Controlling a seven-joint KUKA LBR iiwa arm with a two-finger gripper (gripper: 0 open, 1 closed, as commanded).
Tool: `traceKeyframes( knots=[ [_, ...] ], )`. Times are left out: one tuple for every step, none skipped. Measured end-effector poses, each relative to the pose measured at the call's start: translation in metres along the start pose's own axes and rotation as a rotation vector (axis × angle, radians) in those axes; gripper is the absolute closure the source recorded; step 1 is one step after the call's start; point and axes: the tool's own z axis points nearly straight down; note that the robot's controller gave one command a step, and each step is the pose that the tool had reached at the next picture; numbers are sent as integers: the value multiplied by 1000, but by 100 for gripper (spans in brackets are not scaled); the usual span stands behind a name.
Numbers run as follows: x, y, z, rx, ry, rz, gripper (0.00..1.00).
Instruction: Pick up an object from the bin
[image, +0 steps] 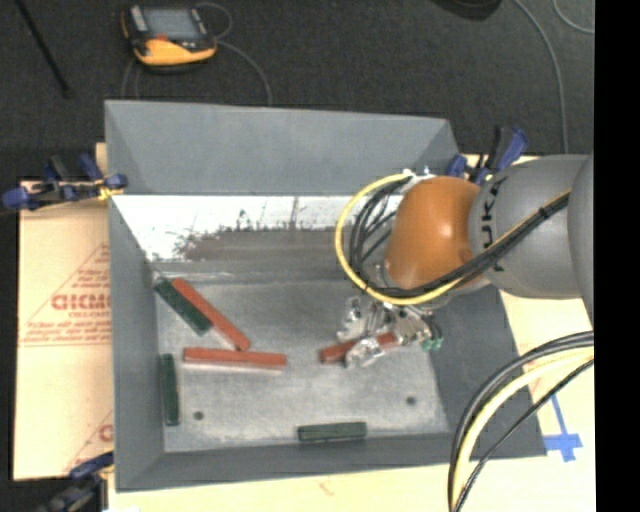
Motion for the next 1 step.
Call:
traceKeyframes(
  knots=[
    [-8, -14, -159, 2, -13, 31, 100]
  ],
)
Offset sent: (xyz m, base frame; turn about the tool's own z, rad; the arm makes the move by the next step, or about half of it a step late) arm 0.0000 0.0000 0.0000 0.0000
